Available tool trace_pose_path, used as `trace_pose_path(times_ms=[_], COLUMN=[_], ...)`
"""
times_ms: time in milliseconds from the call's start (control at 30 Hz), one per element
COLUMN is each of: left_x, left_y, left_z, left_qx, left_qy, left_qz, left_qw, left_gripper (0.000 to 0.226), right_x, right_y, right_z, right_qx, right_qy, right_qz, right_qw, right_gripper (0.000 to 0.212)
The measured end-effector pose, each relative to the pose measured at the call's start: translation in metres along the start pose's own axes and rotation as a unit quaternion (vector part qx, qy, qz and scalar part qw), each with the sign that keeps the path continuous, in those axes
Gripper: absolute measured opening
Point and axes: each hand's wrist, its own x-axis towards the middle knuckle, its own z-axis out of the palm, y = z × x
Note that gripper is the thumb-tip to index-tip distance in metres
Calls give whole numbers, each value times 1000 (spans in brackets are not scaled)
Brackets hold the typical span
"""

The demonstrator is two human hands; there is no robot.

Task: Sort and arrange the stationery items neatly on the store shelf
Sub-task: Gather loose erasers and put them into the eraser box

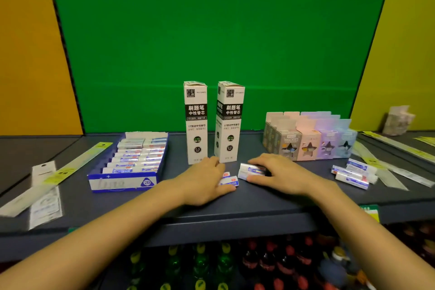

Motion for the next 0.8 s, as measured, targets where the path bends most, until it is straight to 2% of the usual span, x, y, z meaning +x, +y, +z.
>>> trace_pose_path(times_ms=[100, 200, 333, 600, 700, 800], left_x=[0, 3, 0, -14, -20, -31], left_y=[4, 5, 6, 12, 7, -5], left_z=[-3, -10, -13, -7, -5, -9], left_qx=[-38, -56, -55, -45, -36, -106], left_qy=[-15, -53, -64, 19, 65, 105], left_qz=[-30, -56, -55, -55, -57, -41], left_qw=[999, 995, 995, 997, 996, 988], left_gripper=[50, 49, 32, 26, 33, 33], right_x=[8, 16, 24, 17, 13, 12], right_y=[0, -1, -5, -8, -9, -17], right_z=[-2, -5, -5, -1, -2, -4], right_qx=[-21, 2, 8, 3, 22, 41], right_qy=[-12, -63, -114, -69, -49, -18], right_qz=[-7, 5, 3, -22, -31, -59], right_qw=[1000, 998, 993, 997, 998, 997], right_gripper=[45, 45, 39, 37, 38, 38])
